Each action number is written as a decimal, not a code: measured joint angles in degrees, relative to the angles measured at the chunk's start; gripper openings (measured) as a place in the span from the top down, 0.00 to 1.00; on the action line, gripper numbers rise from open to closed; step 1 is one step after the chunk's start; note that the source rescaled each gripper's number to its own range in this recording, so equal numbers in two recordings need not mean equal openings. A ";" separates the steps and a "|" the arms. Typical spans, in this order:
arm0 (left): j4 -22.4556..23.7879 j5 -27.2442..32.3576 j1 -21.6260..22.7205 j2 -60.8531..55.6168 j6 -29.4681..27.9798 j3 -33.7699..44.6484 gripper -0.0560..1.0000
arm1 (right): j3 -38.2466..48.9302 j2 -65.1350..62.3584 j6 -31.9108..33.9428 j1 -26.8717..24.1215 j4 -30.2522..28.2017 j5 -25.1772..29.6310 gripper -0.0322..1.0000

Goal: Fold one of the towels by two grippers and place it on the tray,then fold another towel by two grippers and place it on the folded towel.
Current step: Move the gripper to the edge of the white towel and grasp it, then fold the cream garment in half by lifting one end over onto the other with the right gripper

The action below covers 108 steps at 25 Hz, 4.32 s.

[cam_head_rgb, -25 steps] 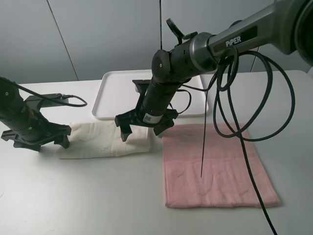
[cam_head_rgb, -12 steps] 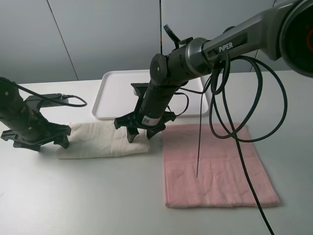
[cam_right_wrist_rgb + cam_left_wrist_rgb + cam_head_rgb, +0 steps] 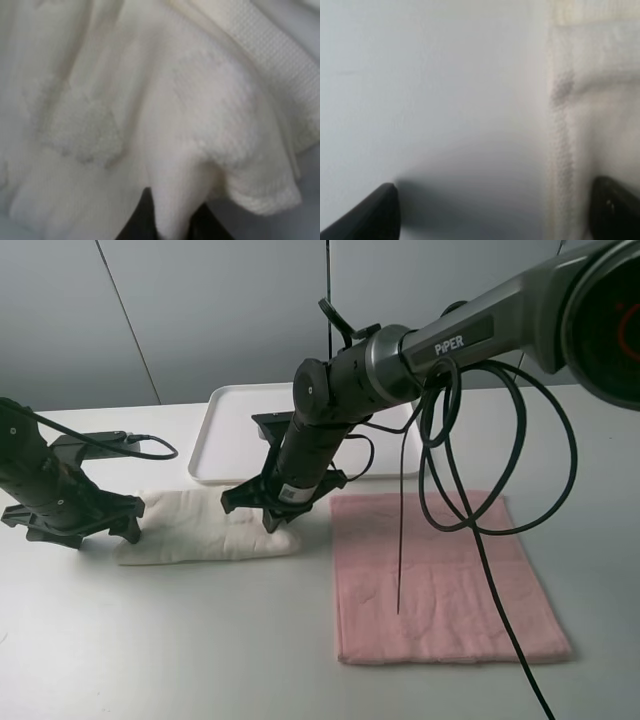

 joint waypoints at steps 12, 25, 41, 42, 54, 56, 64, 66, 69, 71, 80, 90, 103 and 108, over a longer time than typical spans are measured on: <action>0.35 -0.30 0.00 0.00 0.37 0.13 0.03 | 0.00 -6.12 -1.12 0.08 2.04 1.38 0.92; 0.32 -0.38 0.00 0.00 0.26 0.22 0.03 | 0.00 -6.78 -10.89 0.08 21.64 2.62 0.92; 0.03 -0.38 0.09 0.00 0.26 0.22 0.03 | 0.00 0.51 -29.53 0.08 50.59 3.34 0.92; 0.03 -0.38 0.09 0.00 0.26 0.22 0.03 | 0.00 0.89 -30.36 0.13 51.58 3.34 0.92; 0.03 -0.38 0.09 0.00 0.26 0.22 0.03 | 0.00 3.48 -38.39 1.49 63.28 2.99 0.92; 0.03 -0.38 0.09 0.00 0.26 0.22 0.03 | 0.00 3.48 -39.24 2.51 64.39 2.30 0.92; -0.27 -0.38 0.09 0.00 0.62 0.22 0.03 | 0.00 4.12 -40.94 3.39 65.93 -1.68 0.92; -0.64 -0.38 0.09 0.00 0.97 0.22 0.03 | 0.00 4.12 -41.05 3.39 65.93 -2.58 0.92; -1.16 -0.38 0.22 0.00 1.21 0.22 0.03 | 0.00 4.12 -41.76 3.39 65.93 -4.29 0.92; -1.25 -0.38 0.26 0.00 1.32 0.22 0.03 | 0.00 4.12 -42.16 3.39 65.93 -6.09 0.92; -1.91 -0.38 0.35 -0.16 2.13 0.26 0.03 | 0.00 4.12 -42.42 3.44 66.20 -7.98 0.92; 0.74 10.76 0.52 -6.39 4.93 3.21 0.04 | 0.00 4.12 -42.42 3.44 66.20 -7.98 0.92; 1.75 15.36 0.52 -13.46 6.06 3.58 0.04 | 0.00 4.12 -43.05 3.44 66.09 -5.84 0.92; 1.75 16.36 0.52 -13.46 6.17 2.89 0.04 | 0.00 4.12 -44.85 3.44 65.99 -3.31 0.92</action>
